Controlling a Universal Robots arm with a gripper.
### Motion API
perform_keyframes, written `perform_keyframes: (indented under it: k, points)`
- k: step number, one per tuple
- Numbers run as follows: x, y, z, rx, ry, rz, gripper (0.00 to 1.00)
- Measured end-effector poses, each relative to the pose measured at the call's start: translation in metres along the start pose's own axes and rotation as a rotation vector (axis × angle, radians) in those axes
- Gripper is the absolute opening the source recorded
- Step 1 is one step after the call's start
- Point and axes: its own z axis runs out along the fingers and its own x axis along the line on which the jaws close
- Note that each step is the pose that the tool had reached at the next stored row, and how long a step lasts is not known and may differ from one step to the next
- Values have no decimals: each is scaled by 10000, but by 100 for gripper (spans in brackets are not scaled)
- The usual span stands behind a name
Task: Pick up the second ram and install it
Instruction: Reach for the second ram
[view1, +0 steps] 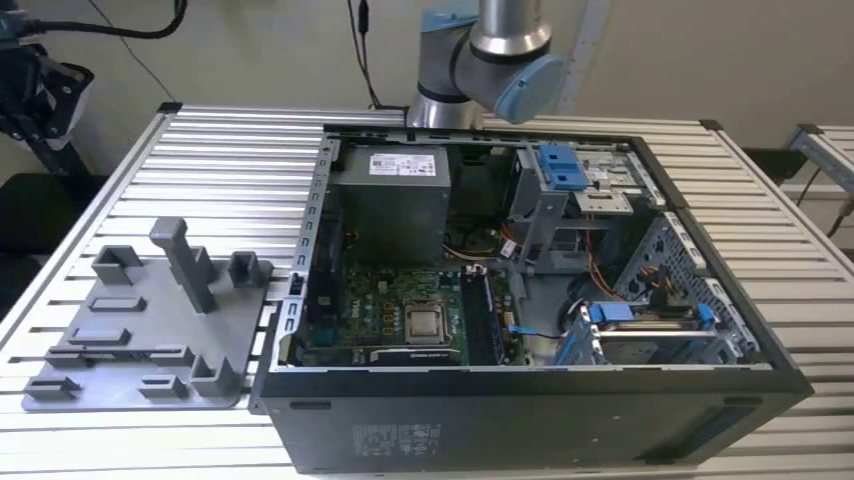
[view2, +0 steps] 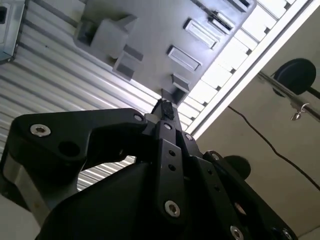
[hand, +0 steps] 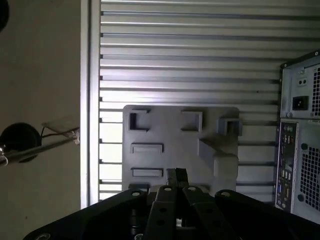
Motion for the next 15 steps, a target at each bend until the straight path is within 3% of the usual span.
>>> perform_keyframes:
  k: [10, 15]
  points:
    - [-16, -365, 22, -11, 23, 1, 11]
    - [-20, -473, 31, -15, 32, 2, 11]
